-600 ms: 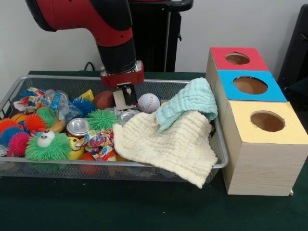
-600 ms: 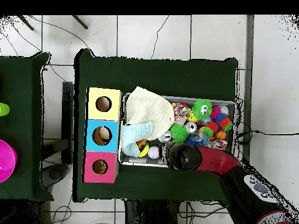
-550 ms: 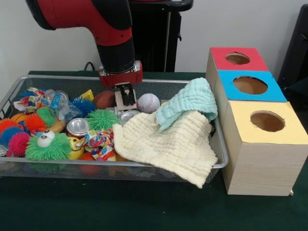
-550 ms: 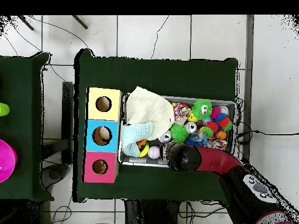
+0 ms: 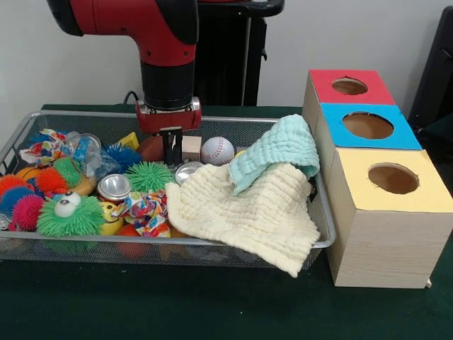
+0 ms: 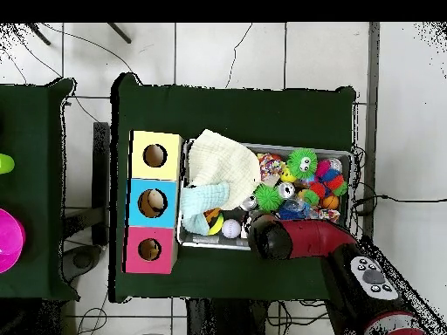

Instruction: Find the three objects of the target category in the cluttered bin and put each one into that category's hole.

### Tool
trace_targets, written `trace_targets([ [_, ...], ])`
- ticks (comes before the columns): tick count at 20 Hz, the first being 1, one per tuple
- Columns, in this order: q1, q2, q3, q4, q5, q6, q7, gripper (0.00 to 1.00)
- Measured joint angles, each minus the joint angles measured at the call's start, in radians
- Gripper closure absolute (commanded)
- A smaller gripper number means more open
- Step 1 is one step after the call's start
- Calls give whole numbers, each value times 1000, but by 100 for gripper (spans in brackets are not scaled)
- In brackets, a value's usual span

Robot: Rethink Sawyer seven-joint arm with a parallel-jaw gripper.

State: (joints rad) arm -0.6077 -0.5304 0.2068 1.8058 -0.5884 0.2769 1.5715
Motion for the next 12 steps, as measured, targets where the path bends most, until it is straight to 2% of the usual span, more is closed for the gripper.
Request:
trace_targets([
  [12, 11, -1, -14, -14, -16, -9, 0, 100],
])
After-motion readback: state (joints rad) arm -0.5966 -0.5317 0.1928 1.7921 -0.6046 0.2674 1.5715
